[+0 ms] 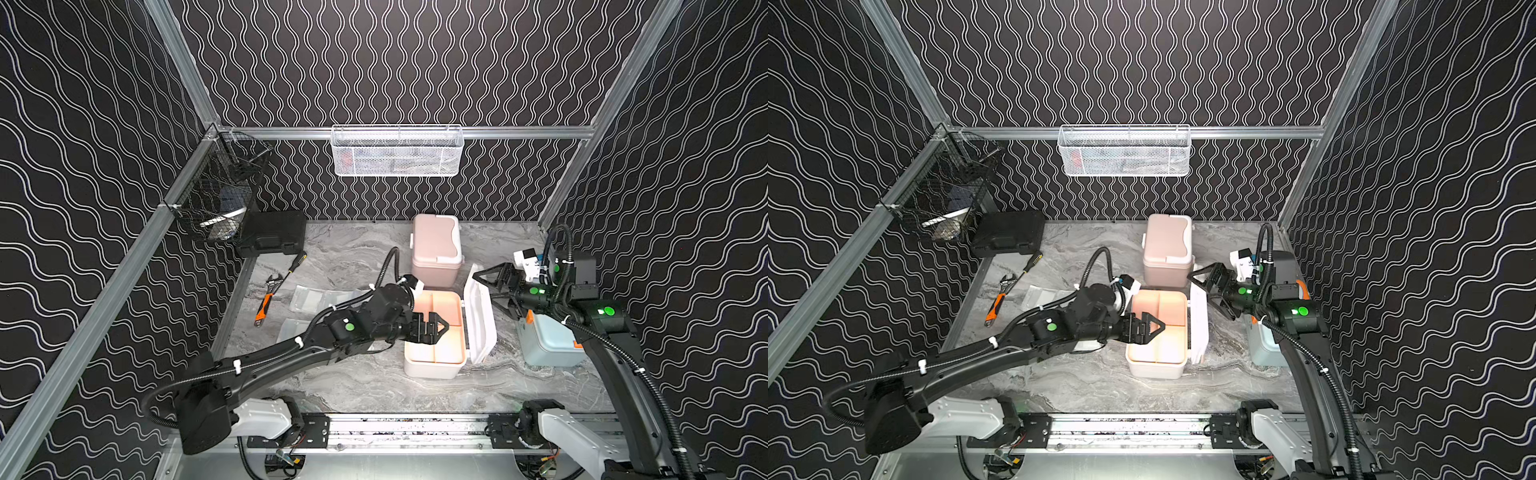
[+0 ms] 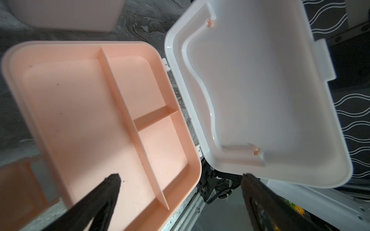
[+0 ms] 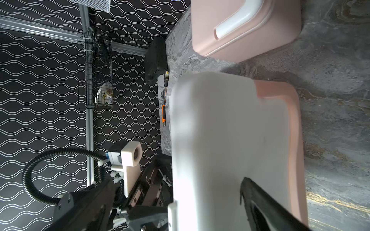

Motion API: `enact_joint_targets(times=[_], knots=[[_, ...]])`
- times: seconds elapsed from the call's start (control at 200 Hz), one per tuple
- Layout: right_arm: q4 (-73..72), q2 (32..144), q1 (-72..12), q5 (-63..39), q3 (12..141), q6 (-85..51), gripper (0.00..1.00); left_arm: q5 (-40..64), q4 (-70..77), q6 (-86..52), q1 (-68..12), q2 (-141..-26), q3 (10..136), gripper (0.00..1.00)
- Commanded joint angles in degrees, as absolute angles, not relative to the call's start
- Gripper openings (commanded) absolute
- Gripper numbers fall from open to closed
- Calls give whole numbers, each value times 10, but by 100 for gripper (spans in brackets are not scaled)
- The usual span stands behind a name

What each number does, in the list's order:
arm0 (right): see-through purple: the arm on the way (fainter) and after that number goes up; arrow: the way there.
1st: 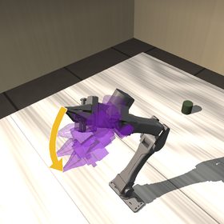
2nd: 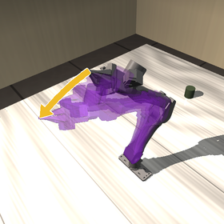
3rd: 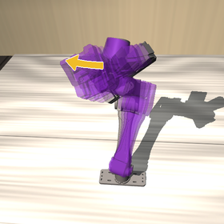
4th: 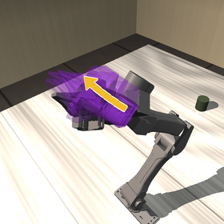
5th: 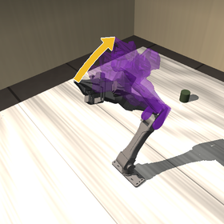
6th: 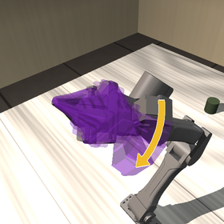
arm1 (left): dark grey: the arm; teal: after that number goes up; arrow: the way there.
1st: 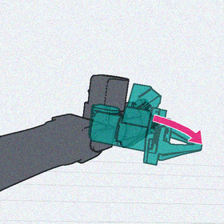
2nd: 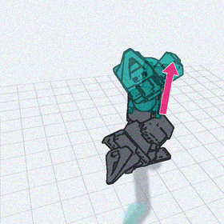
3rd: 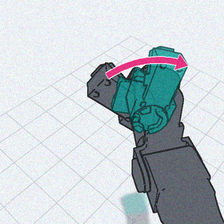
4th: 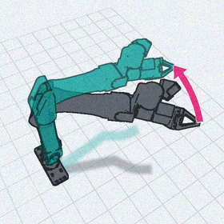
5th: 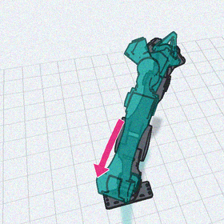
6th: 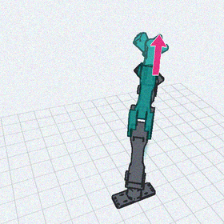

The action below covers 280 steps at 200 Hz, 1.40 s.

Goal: Open first aid kits and take out gauze
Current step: Close the lid of the first aid kit.

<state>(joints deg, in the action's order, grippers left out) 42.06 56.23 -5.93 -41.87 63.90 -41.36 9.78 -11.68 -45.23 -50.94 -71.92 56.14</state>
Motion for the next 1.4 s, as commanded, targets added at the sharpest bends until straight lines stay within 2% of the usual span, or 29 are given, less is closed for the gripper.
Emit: enact_joint_targets(times=[0.0, 0.135, 0.29, 0.591, 0.921, 1.126, 1.396], knots=[[412, 566, -73, -427, 645, -406, 100, 105, -147, -432, -487, -678, 543, 99], [405, 573, -117, -411, 663, -405, 100, 160, -153, -413, -440, -621, 507, 99], [413, 593, -208, -349, 682, -391, 100, 219, -165, -406, -376, -558, 466, 99], [426, 642, -305, -300, 703, -383, 100, 268, -206, -391, -304, -499, 442, 99], [447, 696, -345, -277, 695, -370, 100, 294, -214, -382, -287, -505, 440, 99], [526, 706, -346, -172, 723, -330, 100, 299, -214, -387, -287, -514, 435, 99], [570, 688, -346, -116, 684, -307, 97, 295, -220, -380, -287, -535, 428, 99]])
